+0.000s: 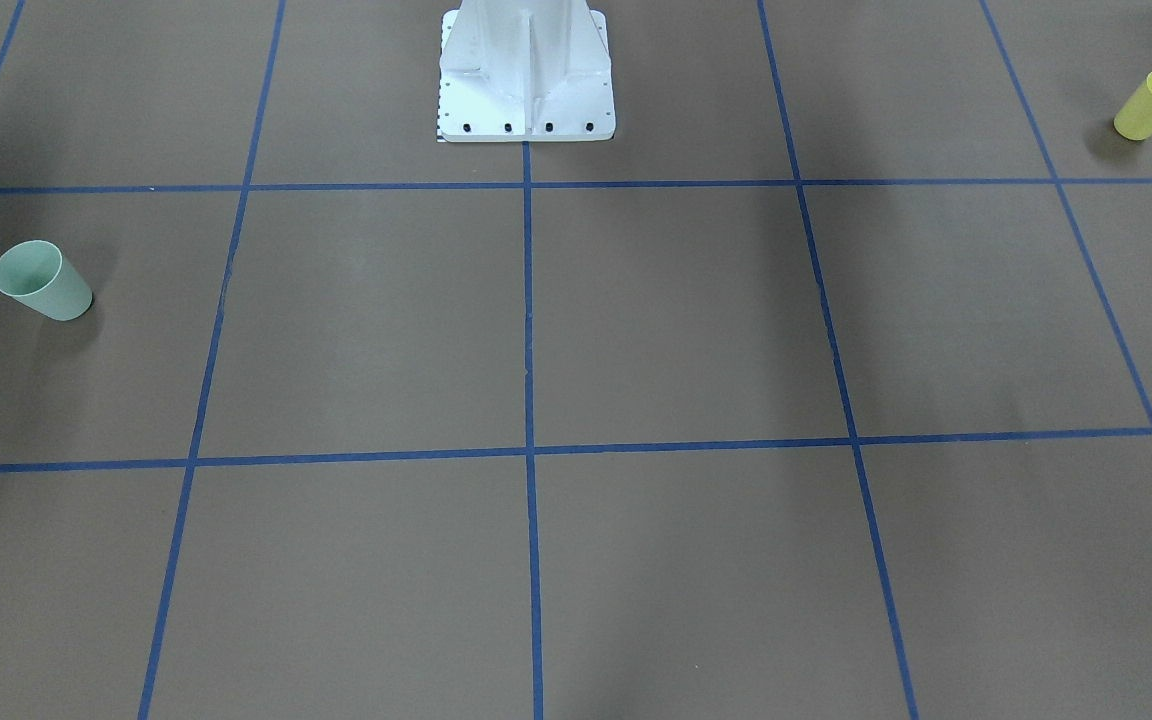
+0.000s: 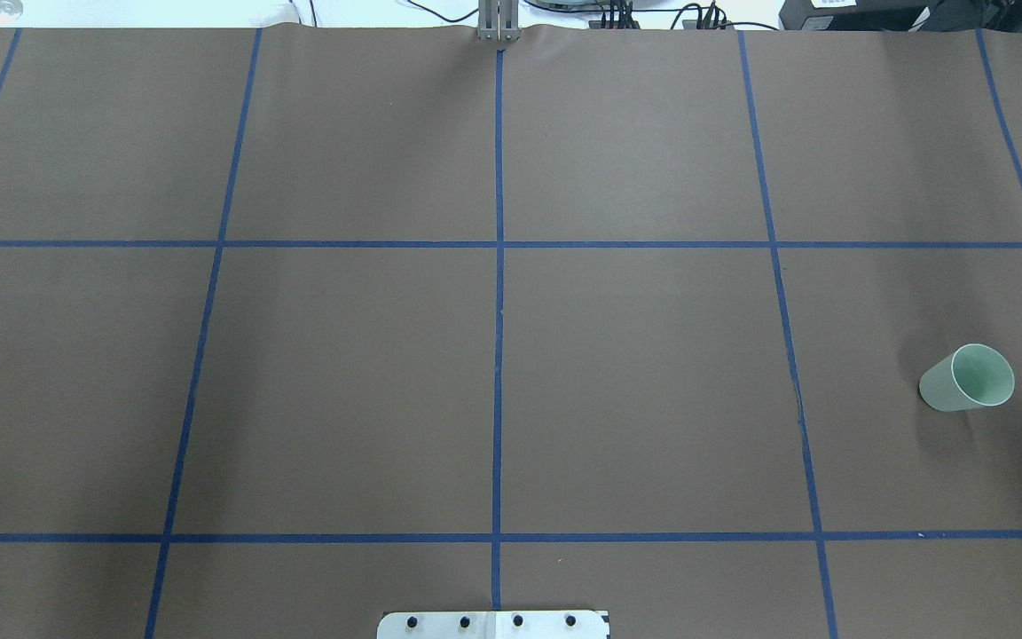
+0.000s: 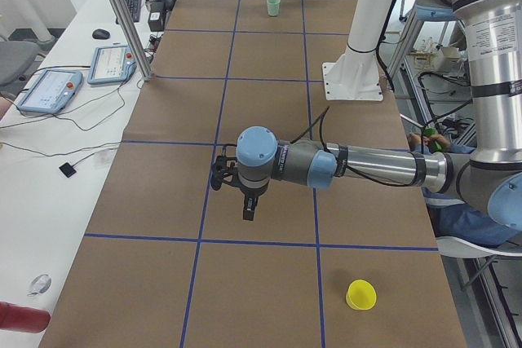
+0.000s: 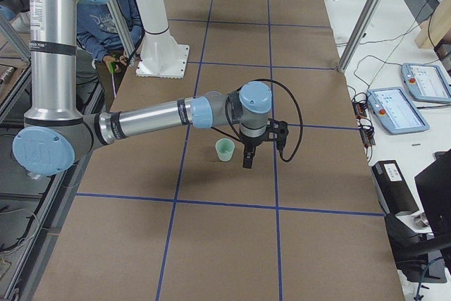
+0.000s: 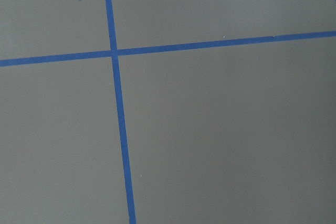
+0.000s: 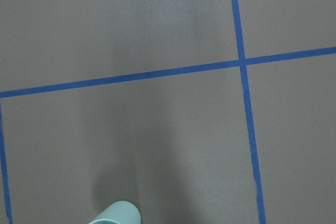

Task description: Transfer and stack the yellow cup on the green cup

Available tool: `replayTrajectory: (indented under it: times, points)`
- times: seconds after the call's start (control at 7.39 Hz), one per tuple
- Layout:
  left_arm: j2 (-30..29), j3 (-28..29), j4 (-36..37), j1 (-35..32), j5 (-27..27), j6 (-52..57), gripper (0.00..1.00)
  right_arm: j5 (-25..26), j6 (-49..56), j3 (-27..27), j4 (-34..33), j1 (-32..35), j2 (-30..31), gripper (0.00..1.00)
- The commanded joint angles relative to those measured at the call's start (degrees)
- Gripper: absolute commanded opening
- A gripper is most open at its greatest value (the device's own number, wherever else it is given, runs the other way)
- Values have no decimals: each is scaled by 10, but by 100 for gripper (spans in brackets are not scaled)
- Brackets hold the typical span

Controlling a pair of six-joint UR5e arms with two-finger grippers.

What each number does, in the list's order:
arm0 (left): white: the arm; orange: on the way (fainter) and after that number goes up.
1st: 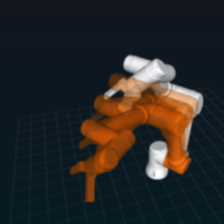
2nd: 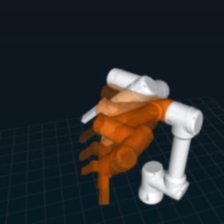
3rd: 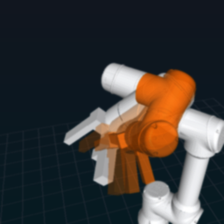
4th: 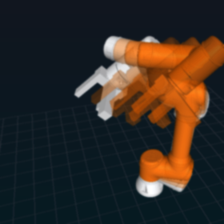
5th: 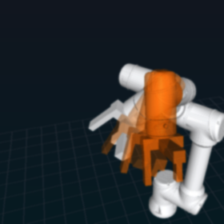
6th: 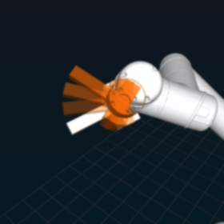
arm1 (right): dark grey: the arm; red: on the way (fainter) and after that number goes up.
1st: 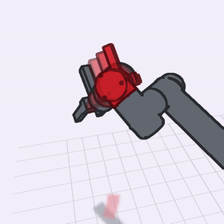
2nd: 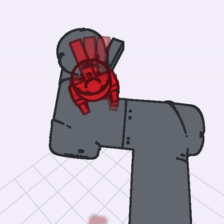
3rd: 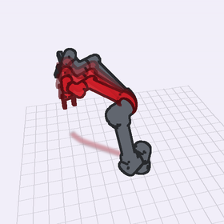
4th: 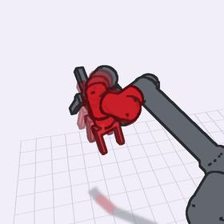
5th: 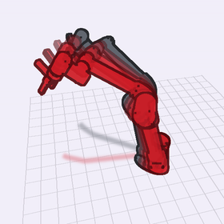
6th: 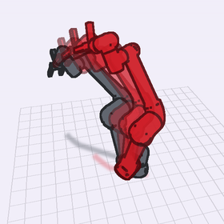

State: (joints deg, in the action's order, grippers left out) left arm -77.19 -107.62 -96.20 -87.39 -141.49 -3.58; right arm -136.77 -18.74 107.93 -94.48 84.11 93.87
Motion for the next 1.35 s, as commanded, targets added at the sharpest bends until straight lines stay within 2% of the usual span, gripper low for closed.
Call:
replayTrajectory:
  times: [0.0, 0.14, 0.41, 0.54, 1.22]
  points:
    - [5, -2, 0, -1, 36, 0, 100, 25, -1, 0, 0, 0, 0, 100]
    - [5, -3, 0, 0, 75, 0, 100, 47, 0, -1, 0, 0, 0, 100]
    - [13, -2, 0, -1, 82, 0, 100, 48, 0, 4, 0, 1, 4, 100]
    - [16, -4, 0, -1, 103, 0, 100, 49, 0, 4, 0, 1, 10, 100]
    - [27, -10, -1, 1, 97, -1, 100, 51, 3, 4, -1, 0, 14, 100]
